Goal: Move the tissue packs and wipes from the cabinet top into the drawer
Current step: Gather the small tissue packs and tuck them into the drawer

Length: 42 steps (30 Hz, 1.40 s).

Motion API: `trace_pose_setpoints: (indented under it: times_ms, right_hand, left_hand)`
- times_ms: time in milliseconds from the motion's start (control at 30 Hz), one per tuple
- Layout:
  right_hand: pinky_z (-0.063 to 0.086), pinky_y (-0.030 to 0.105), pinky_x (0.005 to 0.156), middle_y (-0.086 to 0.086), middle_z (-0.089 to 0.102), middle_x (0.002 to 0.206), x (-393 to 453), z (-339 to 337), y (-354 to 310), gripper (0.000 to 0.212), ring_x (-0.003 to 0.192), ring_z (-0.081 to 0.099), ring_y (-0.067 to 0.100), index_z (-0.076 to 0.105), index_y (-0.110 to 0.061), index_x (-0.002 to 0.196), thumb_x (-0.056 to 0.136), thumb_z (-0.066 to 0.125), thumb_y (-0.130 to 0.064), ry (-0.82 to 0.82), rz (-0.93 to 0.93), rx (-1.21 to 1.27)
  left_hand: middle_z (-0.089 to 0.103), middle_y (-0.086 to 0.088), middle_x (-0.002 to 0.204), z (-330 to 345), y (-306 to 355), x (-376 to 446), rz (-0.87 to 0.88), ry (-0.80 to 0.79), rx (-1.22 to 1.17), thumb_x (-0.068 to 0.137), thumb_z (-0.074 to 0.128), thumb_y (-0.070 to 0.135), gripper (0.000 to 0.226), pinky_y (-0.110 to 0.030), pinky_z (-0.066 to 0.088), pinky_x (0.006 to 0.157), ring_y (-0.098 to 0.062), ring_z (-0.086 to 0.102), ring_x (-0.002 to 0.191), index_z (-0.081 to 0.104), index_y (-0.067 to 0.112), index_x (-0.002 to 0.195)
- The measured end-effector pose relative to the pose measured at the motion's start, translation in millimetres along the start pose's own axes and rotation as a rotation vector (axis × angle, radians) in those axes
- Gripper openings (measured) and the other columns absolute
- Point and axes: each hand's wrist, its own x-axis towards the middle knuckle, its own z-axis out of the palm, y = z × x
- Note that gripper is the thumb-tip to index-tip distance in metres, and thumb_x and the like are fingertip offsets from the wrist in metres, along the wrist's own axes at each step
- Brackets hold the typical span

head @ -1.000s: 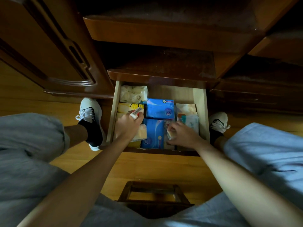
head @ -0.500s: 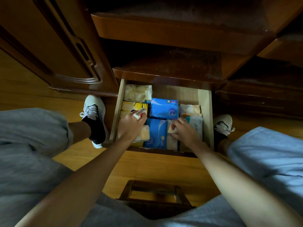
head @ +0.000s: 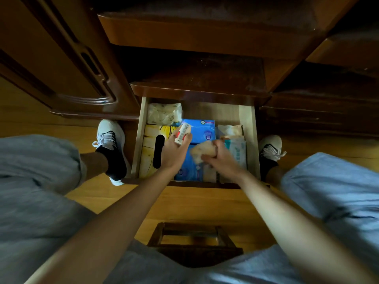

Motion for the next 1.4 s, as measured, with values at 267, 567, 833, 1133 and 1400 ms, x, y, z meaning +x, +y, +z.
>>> trace_pose_setpoints:
  times_ms: [267, 567, 833, 1133, 1400]
  right_hand:
    - [0.051, 0.039, 0.094, -0.006, 0.065, 0.117, 6, -48, 24, 0.015, 0.116, 0.062, 0.019, 0.06, -0.036, 0.113, 0.106, 0.047, -0.039, -0.303, 0.209, -0.227]
    - [0.053, 0.043, 0.09, 0.005, 0.068, 0.119, 4, 0, 37, 0.05, 0.11, 0.066, 0.025, 0.05, -0.014, 0.132, 0.095, 0.068, -0.041, -0.053, 0.119, -0.802]
    - [0.052, 0.041, 0.089, -0.005, 0.068, 0.104, 12, -17, 38, 0.023, 0.101, 0.064, 0.016, 0.062, -0.022, 0.104, 0.097, 0.066, -0.043, -0.087, 0.175, -0.471]
    - [0.044, 0.027, 0.071, -0.013, 0.055, 0.096, 10, -7, 42, 0.041, 0.096, 0.056, 0.01, 0.049, -0.028, 0.1, 0.081, 0.084, -0.023, -0.008, 0.134, -0.485]
    - [0.055, 0.035, 0.082, 0.001, 0.067, 0.11, 3, 8, 48, 0.054, 0.104, 0.066, 0.019, 0.05, -0.017, 0.116, 0.077, 0.088, -0.021, 0.124, 0.071, -0.594]
  left_hand:
    - [0.067, 0.017, 0.106, -10, -16, 5, -0.068, -0.103, -0.108, 0.09, 0.064, 0.033, 0.055, -0.034, 0.057, 0.073, -0.002, 0.067, 0.082, 0.049, 0.044, 0.142]
    - [0.066, 0.019, 0.103, -8, -11, -1, -0.066, -0.155, -0.09, 0.083, 0.061, 0.036, 0.05, -0.049, 0.06, 0.082, -0.013, 0.068, 0.09, 0.049, 0.059, 0.126]
    - [0.066, 0.014, 0.095, -8, -12, -1, -0.066, -0.153, -0.049, 0.084, 0.061, 0.034, 0.05, -0.052, 0.058, 0.08, -0.019, 0.067, 0.085, 0.049, 0.059, 0.125]
    - [0.066, 0.014, 0.102, -9, -14, -1, -0.041, -0.167, -0.038, 0.089, 0.061, 0.03, 0.052, -0.054, 0.06, 0.082, -0.017, 0.069, 0.092, 0.049, 0.051, 0.134]
    - [0.057, 0.006, 0.122, -4, -17, -2, 0.0, -0.213, 0.108, 0.091, 0.059, 0.037, 0.062, -0.045, 0.06, 0.076, -0.018, 0.066, 0.092, 0.04, 0.041, 0.15]
